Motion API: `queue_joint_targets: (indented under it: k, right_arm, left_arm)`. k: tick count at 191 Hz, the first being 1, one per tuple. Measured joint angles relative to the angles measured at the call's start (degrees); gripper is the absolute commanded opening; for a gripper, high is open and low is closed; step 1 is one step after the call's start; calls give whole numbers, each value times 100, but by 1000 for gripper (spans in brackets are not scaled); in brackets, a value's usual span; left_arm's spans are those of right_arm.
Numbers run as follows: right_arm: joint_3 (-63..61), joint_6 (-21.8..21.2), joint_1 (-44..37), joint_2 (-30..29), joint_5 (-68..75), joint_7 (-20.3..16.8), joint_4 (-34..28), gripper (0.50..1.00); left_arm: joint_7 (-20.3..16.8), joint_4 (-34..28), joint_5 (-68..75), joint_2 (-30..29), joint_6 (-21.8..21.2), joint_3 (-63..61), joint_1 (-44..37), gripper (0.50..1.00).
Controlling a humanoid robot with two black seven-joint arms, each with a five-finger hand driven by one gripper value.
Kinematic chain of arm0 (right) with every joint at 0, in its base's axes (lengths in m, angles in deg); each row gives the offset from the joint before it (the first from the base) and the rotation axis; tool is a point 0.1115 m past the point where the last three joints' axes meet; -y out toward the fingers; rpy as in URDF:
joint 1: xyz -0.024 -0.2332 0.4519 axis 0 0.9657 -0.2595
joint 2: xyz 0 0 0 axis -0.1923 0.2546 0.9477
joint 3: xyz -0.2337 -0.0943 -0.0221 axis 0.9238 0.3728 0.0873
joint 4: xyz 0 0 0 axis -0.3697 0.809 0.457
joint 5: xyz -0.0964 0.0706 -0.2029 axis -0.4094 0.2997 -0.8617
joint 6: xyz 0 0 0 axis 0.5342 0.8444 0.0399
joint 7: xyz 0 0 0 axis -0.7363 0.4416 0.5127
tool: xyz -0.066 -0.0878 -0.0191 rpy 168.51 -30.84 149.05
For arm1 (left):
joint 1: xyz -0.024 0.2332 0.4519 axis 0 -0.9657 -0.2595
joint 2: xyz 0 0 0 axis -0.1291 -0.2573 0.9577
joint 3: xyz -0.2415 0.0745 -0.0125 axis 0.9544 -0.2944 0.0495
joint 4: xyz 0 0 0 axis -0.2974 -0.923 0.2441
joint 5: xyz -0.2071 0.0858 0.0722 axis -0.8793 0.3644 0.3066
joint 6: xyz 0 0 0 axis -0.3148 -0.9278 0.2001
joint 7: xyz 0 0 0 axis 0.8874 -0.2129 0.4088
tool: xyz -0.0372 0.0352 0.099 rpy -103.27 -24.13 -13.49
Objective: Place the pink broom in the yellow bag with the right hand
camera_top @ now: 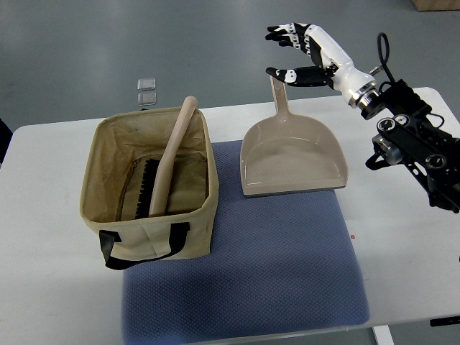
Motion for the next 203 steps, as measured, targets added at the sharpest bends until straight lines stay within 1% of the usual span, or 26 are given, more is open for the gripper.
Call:
queue_joint_targets:
  k: [9, 18, 41, 73, 90, 114, 151, 203]
  right_arm:
    - [-202, 42, 161, -20, 352, 3, 71, 862]
    - [-376, 82, 293, -42, 696, 8, 128, 901]
    - [-733, 119, 619, -104, 1623, 12, 216, 926]
    - [-927, 80, 859, -151, 2819, 12, 346, 930]
    - [-936, 70, 943, -245, 3220, 12, 367, 930]
    - [-941, 68, 1001, -327, 3374, 45, 405, 930]
    - [-942, 66, 1036, -371, 3397, 245, 425, 930]
    - [-934, 73, 1044, -376, 3403, 281, 424, 930]
  left_arm:
    - [0, 0, 0, 0, 0, 0, 1, 1000]
    - [0, 0, 0, 0, 0, 0, 0, 1000]
    - [-1, 0, 0, 0, 0, 0, 0, 1000]
    - [0, 0, 0, 0, 0, 5, 1, 1000]
    - [0, 0, 0, 0, 0, 7, 2, 1000]
    - [0, 0, 0, 0, 0, 7, 0, 1000]
    - [0, 0, 0, 0, 0, 7, 1, 1000]
    - [0, 0, 0, 0, 0, 8, 1, 1000]
